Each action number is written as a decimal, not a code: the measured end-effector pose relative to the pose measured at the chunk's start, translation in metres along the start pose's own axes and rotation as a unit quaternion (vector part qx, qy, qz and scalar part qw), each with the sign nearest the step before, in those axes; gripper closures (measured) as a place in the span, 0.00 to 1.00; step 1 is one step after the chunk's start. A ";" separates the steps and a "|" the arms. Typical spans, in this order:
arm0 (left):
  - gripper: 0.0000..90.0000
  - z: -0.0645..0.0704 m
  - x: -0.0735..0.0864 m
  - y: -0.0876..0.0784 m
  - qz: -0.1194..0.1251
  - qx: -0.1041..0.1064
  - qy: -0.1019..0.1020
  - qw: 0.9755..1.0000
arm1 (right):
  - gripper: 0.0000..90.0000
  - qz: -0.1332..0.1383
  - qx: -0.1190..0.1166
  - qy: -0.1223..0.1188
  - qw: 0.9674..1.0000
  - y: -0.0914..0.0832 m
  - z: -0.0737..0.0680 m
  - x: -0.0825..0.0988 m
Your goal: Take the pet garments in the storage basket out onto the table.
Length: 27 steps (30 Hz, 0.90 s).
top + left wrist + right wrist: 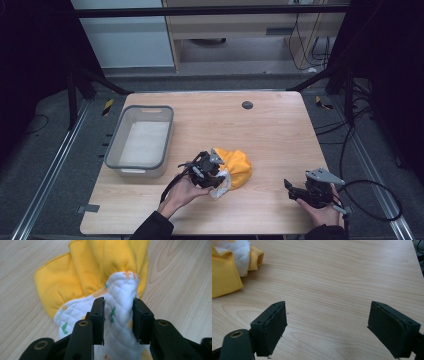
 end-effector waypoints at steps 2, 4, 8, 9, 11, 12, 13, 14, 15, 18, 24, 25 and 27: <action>0.66 -0.001 0.001 0.000 -0.001 -0.001 -0.001 1.000 | 0.17 0.000 -0.001 0.000 1.000 0.000 0.000 0.000; 0.63 -0.001 0.001 0.000 0.000 -0.001 -0.001 1.000 | 0.17 -0.002 -0.001 0.002 1.000 0.000 0.000 0.001; 0.57 0.000 0.003 0.000 -0.002 -0.001 0.003 1.000 | 0.16 -0.002 0.000 0.004 1.000 0.000 0.001 0.001; 0.56 0.000 0.003 -0.001 0.000 -0.001 0.003 1.000 | 0.16 -0.002 0.001 0.003 1.000 0.000 0.001 0.001; 0.52 0.000 0.002 -0.003 0.008 0.000 0.004 1.000 | 0.16 -0.001 0.001 0.003 1.000 0.000 0.001 0.001; 0.50 0.000 0.002 -0.004 0.010 0.002 0.004 1.000 | 0.16 -0.001 0.001 0.003 1.000 0.000 0.001 0.001; 0.49 0.000 0.002 -0.006 0.014 0.004 0.004 1.000 | 0.16 -0.002 0.001 0.004 1.000 0.000 0.001 0.001; 0.47 0.000 0.002 -0.008 0.017 0.004 0.005 1.000 | 0.16 -0.002 0.001 0.004 1.000 0.000 0.001 0.001; 0.46 0.000 0.001 -0.010 0.023 0.003 0.005 1.000 | 0.16 -0.001 0.001 0.004 1.000 0.000 0.001 0.001; 0.41 -0.001 0.001 -0.016 0.036 0.000 0.002 0.999 | 0.16 -0.001 0.002 0.003 1.000 0.000 0.002 0.001; 0.32 -0.005 0.006 -0.025 0.049 -0.002 -0.003 0.999 | 0.16 -0.003 0.001 0.006 1.000 0.000 0.001 0.001; 0.32 -0.005 0.006 -0.025 0.049 -0.002 -0.003 0.999 | 0.16 -0.003 0.001 0.006 1.000 0.000 0.001 0.001; 0.29 -0.007 0.009 -0.029 0.056 -0.003 -0.006 0.998 | 0.16 -0.003 0.001 0.006 1.000 0.000 0.001 0.001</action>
Point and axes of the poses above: each handheld gripper's, and its own axes: y roughly forward along the jaws, x roughly out of its underside, z roughly to its right, the point moved 6 cm from there along y, roughly forward along the jaws, and after that the axes turned 3 degrees about -x, right-handed, at the moved point
